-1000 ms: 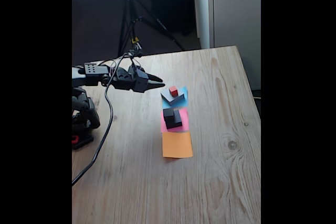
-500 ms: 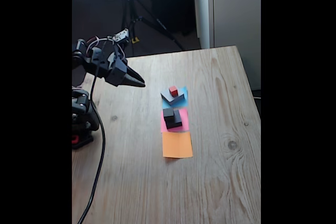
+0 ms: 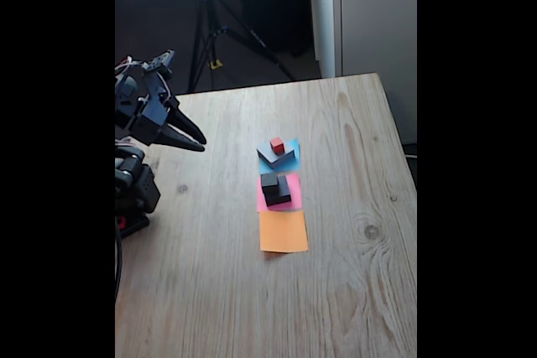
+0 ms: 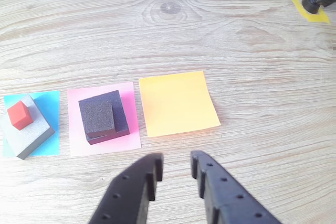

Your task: Tower of hanoi

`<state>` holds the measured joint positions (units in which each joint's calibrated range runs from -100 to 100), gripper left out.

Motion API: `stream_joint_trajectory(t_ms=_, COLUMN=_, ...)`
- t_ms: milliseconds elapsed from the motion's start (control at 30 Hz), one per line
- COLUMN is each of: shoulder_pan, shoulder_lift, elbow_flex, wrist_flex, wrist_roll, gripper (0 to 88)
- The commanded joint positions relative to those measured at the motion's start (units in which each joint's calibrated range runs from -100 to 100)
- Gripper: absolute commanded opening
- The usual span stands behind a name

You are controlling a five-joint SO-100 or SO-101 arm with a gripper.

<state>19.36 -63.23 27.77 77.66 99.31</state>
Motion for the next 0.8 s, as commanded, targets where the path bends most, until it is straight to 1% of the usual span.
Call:
stream_joint_trajectory(t_ms=0, shoulder_pan=2.50, shoulder_lift=-1.42, elbow_flex=-2.86, wrist_flex=1.05, wrist_roll=0.69, gripper=3.6)
stream_joint_trajectory(t_ms=200, shoulder_pan=4.75, shoulder_lift=-0.66, elbow_flex=-2.86, wrist_flex=1.54, wrist_roll=0.69, gripper=3.7)
stream_joint_trajectory(t_ms=300, shoulder_pan=5.17, shoulder_lift=-0.05, elbow_flex=-0.77, wrist_flex=-0.24, wrist_roll=0.69, gripper=5.5)
stream_joint_trajectory(t_ms=367, shoulder_pan=5.17, shoulder_lift=-0.13, elbow_flex=1.96, wrist_flex=-2.83, wrist_roll=0.69, gripper=5.9)
stream_joint_trajectory(t_ms=467, shoulder_pan=5.42, shoulder_lift=-0.58, elbow_flex=7.05, wrist_flex=-8.34, wrist_roll=0.69, gripper=9.1)
stream_joint_trajectory(t_ms=667, shoulder_pan=4.67, shoulder_lift=-0.81, elbow_flex=15.96, wrist_flex=-17.57, wrist_roll=0.69, gripper=18.4)
stream_joint_trajectory(t_ms=767, shoulder_pan=4.33, shoulder_lift=-0.43, elbow_flex=19.68, wrist_flex=-21.61, wrist_roll=0.69, gripper=19.3)
